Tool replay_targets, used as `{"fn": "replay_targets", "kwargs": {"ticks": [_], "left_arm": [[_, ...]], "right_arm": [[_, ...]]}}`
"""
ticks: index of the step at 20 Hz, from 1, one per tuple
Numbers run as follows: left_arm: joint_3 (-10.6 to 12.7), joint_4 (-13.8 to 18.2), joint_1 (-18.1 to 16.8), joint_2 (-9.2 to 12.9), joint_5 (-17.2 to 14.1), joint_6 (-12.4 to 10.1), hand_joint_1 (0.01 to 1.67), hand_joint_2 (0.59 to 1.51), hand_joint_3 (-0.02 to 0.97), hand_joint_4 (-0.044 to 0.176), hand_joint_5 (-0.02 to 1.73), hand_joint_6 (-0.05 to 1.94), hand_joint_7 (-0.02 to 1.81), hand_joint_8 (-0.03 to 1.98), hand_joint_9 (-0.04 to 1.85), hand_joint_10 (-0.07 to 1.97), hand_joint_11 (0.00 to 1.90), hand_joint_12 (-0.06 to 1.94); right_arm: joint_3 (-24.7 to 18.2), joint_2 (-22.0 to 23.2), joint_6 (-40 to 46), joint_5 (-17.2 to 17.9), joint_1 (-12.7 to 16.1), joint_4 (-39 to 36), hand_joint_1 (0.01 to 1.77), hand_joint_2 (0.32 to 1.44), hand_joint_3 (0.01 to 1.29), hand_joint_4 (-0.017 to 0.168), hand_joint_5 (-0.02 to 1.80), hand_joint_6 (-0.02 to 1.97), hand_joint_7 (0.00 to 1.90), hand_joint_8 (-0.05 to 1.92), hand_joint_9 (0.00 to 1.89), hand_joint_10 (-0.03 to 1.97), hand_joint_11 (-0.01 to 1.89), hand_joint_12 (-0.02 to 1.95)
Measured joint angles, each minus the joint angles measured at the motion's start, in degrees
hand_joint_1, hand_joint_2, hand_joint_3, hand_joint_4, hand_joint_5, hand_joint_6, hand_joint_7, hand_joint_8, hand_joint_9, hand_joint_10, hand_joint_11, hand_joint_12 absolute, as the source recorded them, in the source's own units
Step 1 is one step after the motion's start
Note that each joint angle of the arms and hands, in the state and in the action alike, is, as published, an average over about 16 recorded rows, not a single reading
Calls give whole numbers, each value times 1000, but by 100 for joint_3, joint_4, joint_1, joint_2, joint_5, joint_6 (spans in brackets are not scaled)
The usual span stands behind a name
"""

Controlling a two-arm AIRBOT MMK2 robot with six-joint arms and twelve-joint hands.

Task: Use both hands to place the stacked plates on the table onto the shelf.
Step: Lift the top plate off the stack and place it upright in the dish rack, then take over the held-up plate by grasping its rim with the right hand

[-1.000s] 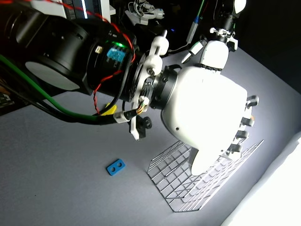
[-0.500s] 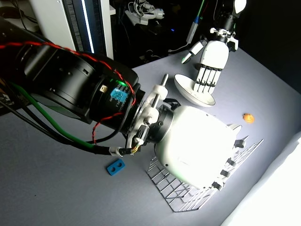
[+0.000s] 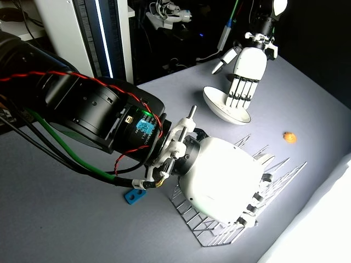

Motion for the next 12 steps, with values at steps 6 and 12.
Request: {"fn": "replay_targets", "kwargs": {"ticks": [6, 12], "left_arm": [[-3, 1, -5, 2, 0, 0, 13, 1143, -1, -6, 8, -25, 24, 2, -20, -34, 25, 22], [-10, -20, -4, 7, 3, 1, 13, 1140, -1, -6, 10, -22, 24, 1, -20, -34, 26, 22]], "right_arm": [[-30, 28, 4, 10, 48, -58, 858, 1130, 10, 2, 690, 250, 756, 180, 684, 321, 291, 1296], [-308, 161, -80, 124, 266, -542, 690, 1162, 10, 0, 681, 30, 745, 4, 671, 141, 214, 1249]]}}
